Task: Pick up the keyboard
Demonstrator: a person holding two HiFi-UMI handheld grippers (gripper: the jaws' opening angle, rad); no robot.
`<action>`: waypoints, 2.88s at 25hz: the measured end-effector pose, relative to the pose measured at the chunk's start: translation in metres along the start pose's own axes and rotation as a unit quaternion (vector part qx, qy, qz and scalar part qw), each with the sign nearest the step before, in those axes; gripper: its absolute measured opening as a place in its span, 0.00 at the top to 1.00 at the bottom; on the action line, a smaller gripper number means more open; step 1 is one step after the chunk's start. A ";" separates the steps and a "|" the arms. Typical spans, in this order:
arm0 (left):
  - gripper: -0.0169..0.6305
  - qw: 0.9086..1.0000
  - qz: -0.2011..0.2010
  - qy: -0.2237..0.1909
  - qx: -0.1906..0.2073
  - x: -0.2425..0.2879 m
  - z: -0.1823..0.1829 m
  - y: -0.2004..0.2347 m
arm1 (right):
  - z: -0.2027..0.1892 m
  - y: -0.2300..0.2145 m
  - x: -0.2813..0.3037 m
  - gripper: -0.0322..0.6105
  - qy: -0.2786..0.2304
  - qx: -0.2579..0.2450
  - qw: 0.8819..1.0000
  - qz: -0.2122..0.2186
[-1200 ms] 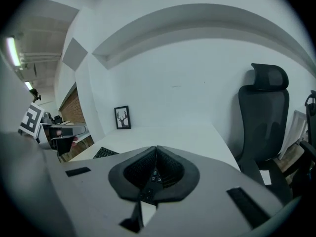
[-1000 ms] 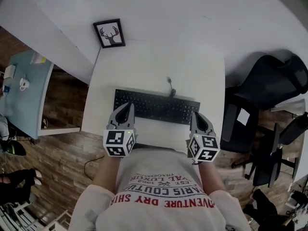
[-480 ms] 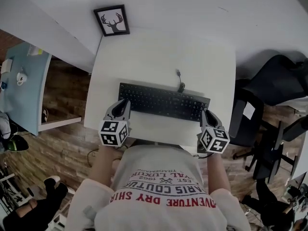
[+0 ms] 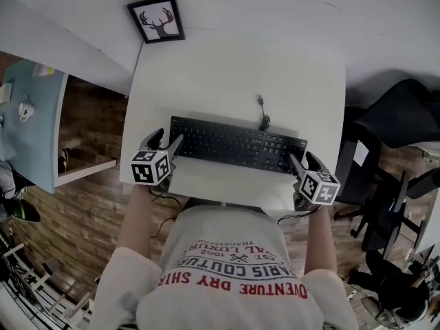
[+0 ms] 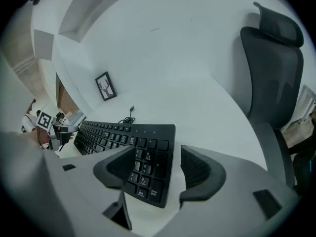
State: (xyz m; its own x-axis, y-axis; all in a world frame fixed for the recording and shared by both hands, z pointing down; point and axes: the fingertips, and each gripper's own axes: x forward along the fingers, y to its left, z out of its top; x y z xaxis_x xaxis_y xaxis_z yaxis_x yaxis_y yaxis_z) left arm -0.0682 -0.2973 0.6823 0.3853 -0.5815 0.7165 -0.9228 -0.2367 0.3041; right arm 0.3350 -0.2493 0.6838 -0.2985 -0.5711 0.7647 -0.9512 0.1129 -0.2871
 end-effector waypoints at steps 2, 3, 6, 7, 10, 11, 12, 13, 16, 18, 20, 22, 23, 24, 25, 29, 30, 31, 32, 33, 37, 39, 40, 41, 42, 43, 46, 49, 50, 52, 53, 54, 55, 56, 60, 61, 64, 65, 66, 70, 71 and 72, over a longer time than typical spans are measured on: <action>0.53 1.000 -0.015 0.016 -0.007 0.007 0.001 0.004 | 0.001 -0.001 0.005 0.52 0.013 0.006 1.000 0.021; 0.53 0.999 -0.022 0.024 -0.008 0.010 0.001 0.005 | 0.002 -0.001 0.007 0.52 0.018 0.008 0.999 0.030; 0.53 0.998 -0.043 0.043 -0.011 0.016 0.000 0.006 | 0.002 0.000 0.013 0.52 0.030 0.010 0.998 0.046; 0.53 0.998 -0.047 0.047 -0.012 0.017 0.000 0.006 | 0.002 0.001 0.015 0.52 0.033 0.008 0.998 0.049; 0.53 0.997 -0.058 0.054 -0.018 0.019 -0.001 0.004 | 0.001 0.001 0.018 0.53 0.041 0.010 0.997 0.059; 0.53 0.996 -0.062 0.055 -0.020 0.020 -0.002 0.003 | 0.000 0.001 0.019 0.53 0.044 0.016 0.997 0.064; 0.53 0.996 -0.066 0.057 -0.022 0.021 -0.002 0.002 | 0.000 0.001 0.019 0.53 0.045 0.024 0.996 0.069; 0.53 0.995 -0.071 0.059 -0.025 0.021 -0.003 0.001 | -0.001 0.001 0.020 0.53 0.046 0.031 0.996 0.071; 0.63 0.994 -0.085 0.059 -0.038 0.022 -0.004 -0.003 | 0.002 0.002 0.020 0.53 0.040 0.036 0.996 0.067; 0.63 0.994 -0.086 0.059 -0.040 0.023 -0.004 -0.004 | 0.002 0.003 0.020 0.53 0.037 0.037 0.997 0.061; 0.63 0.994 -0.083 0.058 -0.036 0.023 -0.003 -0.004 | 0.003 0.003 0.020 0.53 0.037 0.039 0.997 0.058; 0.63 0.995 -0.080 0.057 -0.035 0.023 -0.003 -0.005 | 0.003 0.002 0.020 0.53 0.037 0.041 0.997 0.054; 0.63 0.995 -0.078 0.056 -0.036 0.024 -0.003 -0.005 | 0.004 0.002 0.019 0.53 0.035 0.041 0.997 0.051; 0.63 0.995 -0.076 0.054 -0.036 0.024 -0.003 -0.004 | 0.004 0.002 0.019 0.53 0.034 0.041 0.997 0.049; 0.63 0.995 -0.074 0.052 -0.037 0.023 -0.003 -0.004 | 0.004 0.002 0.019 0.53 0.033 0.040 0.998 0.046; 0.63 0.996 -0.072 0.045 -0.029 0.017 -0.005 -0.010 | -0.001 0.002 0.010 0.53 0.028 0.041 0.998 0.040; 0.63 0.996 -0.072 0.043 -0.025 0.014 -0.006 -0.014 | -0.004 0.001 0.005 0.53 0.027 0.042 0.998 0.039; 0.63 0.996 -0.072 0.042 -0.021 0.010 -0.006 -0.018 | -0.008 0.000 0.000 0.53 0.026 0.044 0.998 0.039; 0.63 0.997 -0.071 0.040 -0.017 0.007 -0.006 -0.021 | -0.010 0.000 -0.004 0.53 0.025 0.045 0.998 0.039; 0.63 0.997 -0.070 0.039 -0.014 0.005 -0.006 -0.023 | -0.011 0.000 -0.008 0.53 0.023 0.045 0.998 0.038; 0.63 0.997 -0.069 0.040 -0.013 -0.004 -0.009 -0.030 | -0.006 0.001 -0.025 0.53 0.010 0.032 0.999 0.030; 0.63 0.997 -0.067 0.032 -0.015 -0.010 -0.007 -0.031 | -0.001 0.005 -0.028 0.53 0.003 0.025 0.999 0.036; 0.63 0.997 -0.066 0.027 -0.016 -0.013 -0.006 -0.031 | 0.003 0.007 -0.029 0.53 0.000 0.021 0.999 0.039; 0.63 0.998 -0.064 0.022 -0.017 -0.016 -0.004 -0.031 | 0.007 0.008 -0.030 0.53 -0.005 0.017 0.999 0.040; 0.63 0.998 -0.063 0.016 -0.018 -0.018 -0.001 -0.031 | 0.011 0.010 -0.032 0.53 -0.011 0.012 0.999 0.039; 0.63 0.998 -0.062 0.011 -0.018 -0.021 0.001 -0.031 | 0.016 0.011 -0.034 0.53 -0.018 0.008 0.999 0.039; 0.63 0.998 -0.059 -0.007 -0.012 -0.030 0.014 -0.032 | 0.030 0.017 -0.041 0.53 -0.034 -0.001 0.999 0.039; 0.63 0.998 -0.057 -0.025 -0.004 -0.042 0.027 -0.033 | 0.040 0.024 -0.049 0.53 -0.049 -0.008 0.998 0.043; 0.63 0.998 -0.056 -0.031 -0.001 -0.046 0.030 -0.034 | 0.043 0.026 -0.052 0.54 -0.054 -0.011 0.998 0.043; 0.63 0.997 -0.056 -0.044 0.003 -0.052 0.037 -0.037 | 0.051 0.028 -0.060 0.54 -0.065 -0.018 0.997 0.043; 0.63 0.997 -0.056 -0.052 0.005 -0.055 0.043 -0.039 | 0.057 0.029 -0.064 0.53 -0.072 -0.022 0.996 0.042; 0.63 0.997 -0.056 -0.060 0.008 -0.058 0.049 -0.041 | 0.064 0.030 -0.067 0.54 -0.079 -0.026 0.996 0.041; 0.63 0.996 -0.056 -0.069 0.012 -0.062 0.056 -0.043 | 0.071 0.032 -0.072 0.54 -0.087 -0.029 0.995 0.041; 0.63 0.995 -0.056 -0.078 0.016 -0.066 0.063 -0.045 | 0.078 0.034 -0.077 0.54 -0.095 -0.033 0.994 0.041; 0.63 0.991 -0.060 -0.111 0.034 -0.079 0.095 -0.057 | 0.106 0.037 -0.096 0.54 -0.126 -0.045 0.990 0.038; 0.63 0.990 -0.061 -0.120 0.038 -0.083 0.103 -0.060 | 0.114 0.038 -0.101 0.53 -0.135 -0.048 0.989 0.038; 0.63 0.986 -0.064 -0.144 0.050 -0.092 0.128 -0.069 | 0.138 0.039 -0.115 0.53 -0.158 -0.060 0.985 0.037; 0.63 0.985 -0.065 -0.151 0.054 -0.095 0.136 -0.072 | 0.145 0.040 -0.120 0.53 -0.166 -0.063 0.983 0.036; 0.63 0.983 -0.066 -0.159 0.057 -0.099 0.143 -0.075 | 0.151 0.041 -0.125 0.53 -0.174 -0.066 0.982 0.036; 0.63 0.977 -0.068 -0.187 0.075 -0.112 0.173 -0.084 | 0.174 0.045 -0.141 0.53 -0.203 -0.072 0.976 0.036; 0.63 0.976 -0.069 -0.193 0.078 -0.115 0.179 -0.087 | 0.178 0.045 -0.145 0.54 -0.209 -0.073 0.975 0.035; 0.63 0.974 -0.070 -0.198 0.082 -0.118 0.184 -0.090 | 0.181 0.045 -0.149 0.53 -0.214 -0.073 0.973 0.034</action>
State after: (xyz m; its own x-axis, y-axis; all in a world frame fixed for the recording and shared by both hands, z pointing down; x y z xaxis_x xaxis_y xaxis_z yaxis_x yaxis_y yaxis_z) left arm -0.0321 -0.3510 0.4548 0.5043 -0.7813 0.3679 -0.8627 -0.4373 0.2538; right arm 0.3508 -0.3064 0.4520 -0.3323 -0.8409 0.4273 -0.9403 0.2598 -0.2199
